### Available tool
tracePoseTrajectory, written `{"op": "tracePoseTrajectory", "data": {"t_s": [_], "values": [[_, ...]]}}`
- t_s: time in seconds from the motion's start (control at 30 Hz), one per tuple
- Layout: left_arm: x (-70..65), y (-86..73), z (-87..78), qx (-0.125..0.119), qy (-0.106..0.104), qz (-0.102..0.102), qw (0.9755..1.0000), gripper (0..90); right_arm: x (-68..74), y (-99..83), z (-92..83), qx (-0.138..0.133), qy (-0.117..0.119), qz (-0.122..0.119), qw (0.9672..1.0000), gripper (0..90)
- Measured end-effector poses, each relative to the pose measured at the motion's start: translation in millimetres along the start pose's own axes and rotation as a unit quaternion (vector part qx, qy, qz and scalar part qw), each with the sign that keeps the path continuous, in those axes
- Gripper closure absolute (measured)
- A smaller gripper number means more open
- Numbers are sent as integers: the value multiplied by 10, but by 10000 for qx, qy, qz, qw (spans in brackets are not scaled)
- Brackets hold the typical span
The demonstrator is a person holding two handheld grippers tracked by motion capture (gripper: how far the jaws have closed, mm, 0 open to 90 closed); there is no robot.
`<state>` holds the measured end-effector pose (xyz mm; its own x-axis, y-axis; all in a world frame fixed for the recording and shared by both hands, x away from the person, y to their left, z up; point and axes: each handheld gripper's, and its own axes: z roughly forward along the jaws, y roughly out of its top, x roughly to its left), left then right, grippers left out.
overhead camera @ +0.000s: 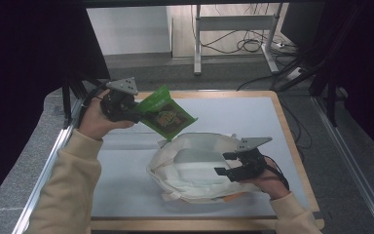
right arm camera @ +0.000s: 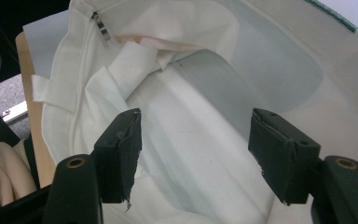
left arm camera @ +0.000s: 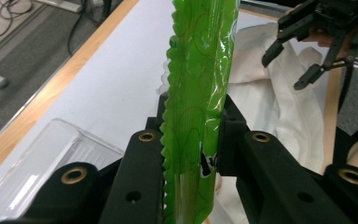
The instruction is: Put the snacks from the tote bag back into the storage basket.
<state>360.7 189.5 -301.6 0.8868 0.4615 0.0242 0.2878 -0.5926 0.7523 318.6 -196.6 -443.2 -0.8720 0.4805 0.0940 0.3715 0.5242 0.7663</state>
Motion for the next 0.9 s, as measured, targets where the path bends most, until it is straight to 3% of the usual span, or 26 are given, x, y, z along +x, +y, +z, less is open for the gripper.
{"op": "tracePoseTrajectory", "data": {"t_s": [0.4,0.9], "values": [[112,53,-83,-6,123,-52,9999,765,6,-16,24,116,-61,-63,9999,346],[364,-18,3,149,305,-357,9988,766,-16,-25,20,124,-87,19,9999,348]]}}
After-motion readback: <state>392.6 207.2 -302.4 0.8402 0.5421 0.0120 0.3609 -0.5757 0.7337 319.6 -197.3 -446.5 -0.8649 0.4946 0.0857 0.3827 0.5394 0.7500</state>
